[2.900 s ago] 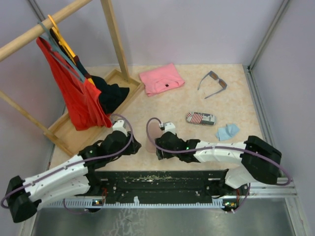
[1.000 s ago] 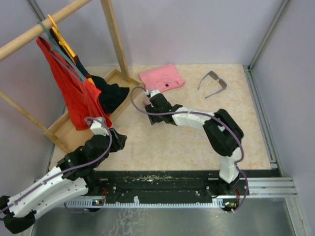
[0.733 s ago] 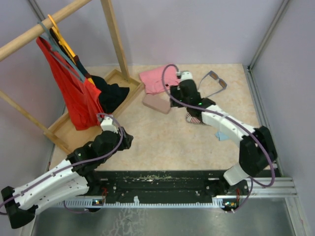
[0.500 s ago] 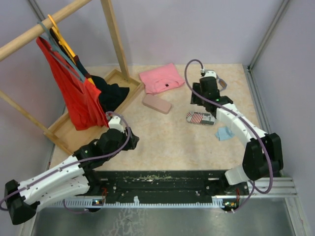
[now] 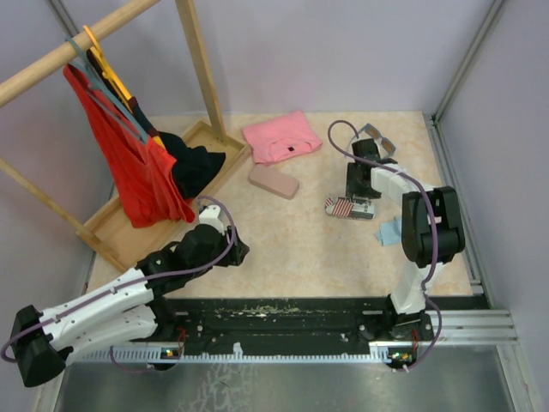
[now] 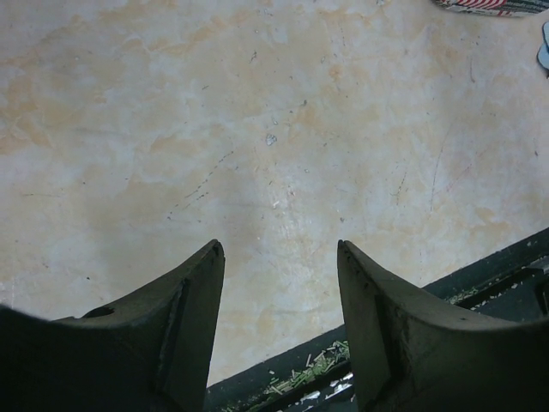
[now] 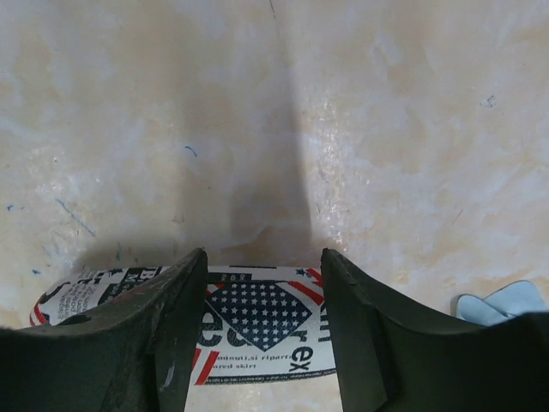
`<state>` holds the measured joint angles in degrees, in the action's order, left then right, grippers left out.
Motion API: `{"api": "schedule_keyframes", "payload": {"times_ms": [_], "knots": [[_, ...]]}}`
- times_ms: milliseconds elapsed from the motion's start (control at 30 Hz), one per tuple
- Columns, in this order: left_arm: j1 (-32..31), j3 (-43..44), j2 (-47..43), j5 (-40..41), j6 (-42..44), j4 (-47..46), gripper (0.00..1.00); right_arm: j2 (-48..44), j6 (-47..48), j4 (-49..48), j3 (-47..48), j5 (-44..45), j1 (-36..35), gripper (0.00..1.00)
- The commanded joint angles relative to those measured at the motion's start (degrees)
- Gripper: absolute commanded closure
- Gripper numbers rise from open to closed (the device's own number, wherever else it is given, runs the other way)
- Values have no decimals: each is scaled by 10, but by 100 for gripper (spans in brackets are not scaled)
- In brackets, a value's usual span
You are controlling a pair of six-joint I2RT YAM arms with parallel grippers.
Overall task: Organize the sunglasses
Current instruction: Move the sunglasses case at the center of the board.
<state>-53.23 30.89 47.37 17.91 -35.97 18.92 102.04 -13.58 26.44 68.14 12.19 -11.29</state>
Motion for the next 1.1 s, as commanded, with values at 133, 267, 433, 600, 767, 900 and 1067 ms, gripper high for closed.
{"api": "schedule_keyframes", "payload": {"times_ms": [133, 267, 433, 600, 767, 900, 1067], "knots": [[0, -15, -32, 1, 0, 3, 38, 14, -14, 37, 34, -23, 7, 46], [-1, -15, -31, -2, -2, 3, 38, -21, -37, 37, -6, -63, 7, 46], [0, -18, -29, -7, -2, -4, 38, -69, -63, 35, -63, -110, 6, 46], [-1, -18, -23, -12, -3, -9, 38, -159, -87, 29, -133, -132, -5, 47], [0, -18, -12, -24, -4, -19, 38, -261, -101, 31, -189, -141, -18, 46], [-1, -18, -8, -25, -4, -20, 38, -309, -101, 45, -206, -177, -19, 45], [-1, -22, -10, -27, -5, -26, 38, -325, -2, 57, -190, -169, -35, 39]]}}
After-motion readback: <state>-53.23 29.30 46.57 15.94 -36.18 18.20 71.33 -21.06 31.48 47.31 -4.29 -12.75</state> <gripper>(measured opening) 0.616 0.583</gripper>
